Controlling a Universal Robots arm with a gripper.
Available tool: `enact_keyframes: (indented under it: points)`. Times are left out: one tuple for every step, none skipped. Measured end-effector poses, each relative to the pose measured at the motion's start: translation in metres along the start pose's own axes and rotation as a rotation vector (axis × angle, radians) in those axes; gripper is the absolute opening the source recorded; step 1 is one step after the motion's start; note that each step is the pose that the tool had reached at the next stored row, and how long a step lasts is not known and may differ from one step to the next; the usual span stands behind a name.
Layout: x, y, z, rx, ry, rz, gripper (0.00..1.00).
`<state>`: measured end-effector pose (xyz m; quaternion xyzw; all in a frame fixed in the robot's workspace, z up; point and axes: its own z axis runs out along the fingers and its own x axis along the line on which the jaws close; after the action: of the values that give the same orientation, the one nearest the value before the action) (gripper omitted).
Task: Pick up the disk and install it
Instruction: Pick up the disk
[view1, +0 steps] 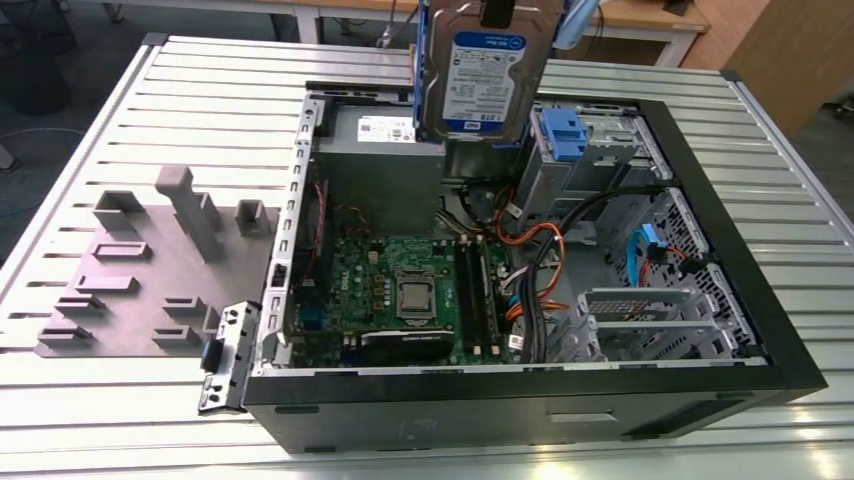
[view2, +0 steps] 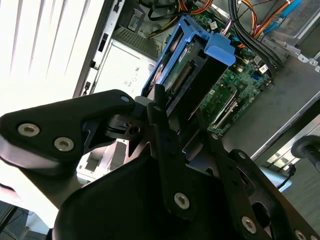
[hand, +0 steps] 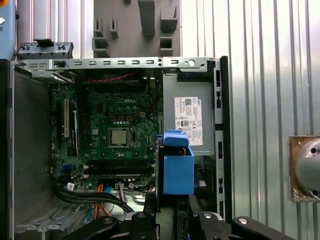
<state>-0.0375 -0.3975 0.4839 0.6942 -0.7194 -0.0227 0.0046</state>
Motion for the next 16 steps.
enact_keyframes:
  points:
    - [0.0004, 0.0000, 0.0000, 0.0000, 0.0001, 0.000, 0.35]
    - [0.0009, -0.0001, 0.0000, 0.0000, 0.0000, 0.000, 0.35]
    - [0.0015, -0.0001, -0.0001, 0.0000, 0.0000, 0.000, 0.35]
    - [0.0023, -0.0001, -0.0001, 0.0000, 0.0001, 0.000, 0.35]
    - [0.0030, -0.0001, -0.0001, 0.0000, 0.0000, 0.000, 0.35]
    - [0.0035, -0.0001, -0.0001, 0.0000, 0.0001, 0.000, 0.35]
    - [0.0041, -0.0002, -0.0001, 0.0000, 0.0001, 0.000, 0.35]
    - [0.0046, -0.0002, -0.0001, 0.0000, 0.0001, 0.000, 0.35]
    - [0.0051, -0.0002, -0.0001, 0.0000, 0.0000, 0.000, 0.35]
    - [0.0056, -0.0002, -0.0001, 0.0000, 0.0002, 0.000, 0.35]
    - [0.0060, -0.0002, -0.0001, 0.0000, 0.0002, 0.000, 0.35]
    - [0.0063, -0.0002, -0.0001, 0.0000, 0.0002, 0.000, 0.35]
    - [0.0063, -0.0002, -0.0001, 0.0000, 0.0002, 0.000, 0.35]
    - [0.0063, -0.0002, -0.0001, 0.0000, 0.0002, 0.000, 0.35]
    - [0.0064, -0.0003, -0.0002, 0.0000, 0.0004, 0.000, 0.35]
    - [0.0064, -0.0003, -0.0002, 0.0000, 0.0004, 0.000, 0.35]
